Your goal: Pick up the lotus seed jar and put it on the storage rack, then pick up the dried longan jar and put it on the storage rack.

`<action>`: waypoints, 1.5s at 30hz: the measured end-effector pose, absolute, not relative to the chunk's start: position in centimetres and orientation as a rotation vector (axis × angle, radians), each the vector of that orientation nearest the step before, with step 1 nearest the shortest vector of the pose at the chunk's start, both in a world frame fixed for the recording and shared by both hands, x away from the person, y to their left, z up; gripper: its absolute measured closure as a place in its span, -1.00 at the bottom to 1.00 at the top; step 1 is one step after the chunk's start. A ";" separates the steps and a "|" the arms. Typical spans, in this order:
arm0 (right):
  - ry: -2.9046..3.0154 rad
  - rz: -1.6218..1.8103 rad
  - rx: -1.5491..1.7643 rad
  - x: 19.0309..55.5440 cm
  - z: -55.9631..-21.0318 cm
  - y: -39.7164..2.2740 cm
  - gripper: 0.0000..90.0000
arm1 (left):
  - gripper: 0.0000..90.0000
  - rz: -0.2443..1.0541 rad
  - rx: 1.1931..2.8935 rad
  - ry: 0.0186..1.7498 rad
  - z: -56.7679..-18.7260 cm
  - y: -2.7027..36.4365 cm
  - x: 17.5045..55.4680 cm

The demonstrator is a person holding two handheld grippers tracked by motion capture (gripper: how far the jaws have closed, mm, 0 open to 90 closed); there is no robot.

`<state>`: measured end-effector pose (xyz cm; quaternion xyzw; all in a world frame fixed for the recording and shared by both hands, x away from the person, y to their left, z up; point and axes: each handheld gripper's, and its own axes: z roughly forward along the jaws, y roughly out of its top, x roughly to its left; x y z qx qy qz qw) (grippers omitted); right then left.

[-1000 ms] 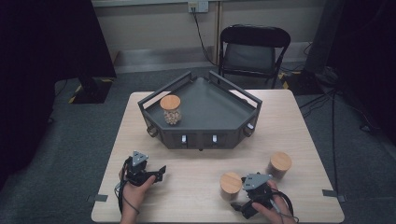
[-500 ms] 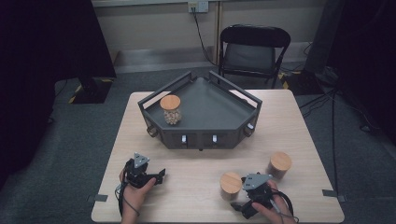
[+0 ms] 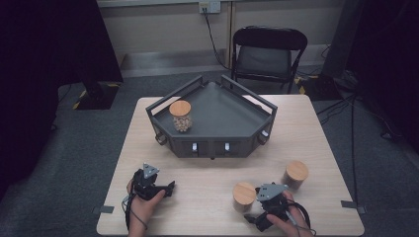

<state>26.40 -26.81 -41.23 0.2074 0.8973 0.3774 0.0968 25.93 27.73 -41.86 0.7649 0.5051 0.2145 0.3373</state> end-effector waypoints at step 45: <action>2.646 1.109 0.641 26.1 -41.2 -26.6 -1.00 | -0.99 0.545 2.013 1.295 -41.8 28.0 26.0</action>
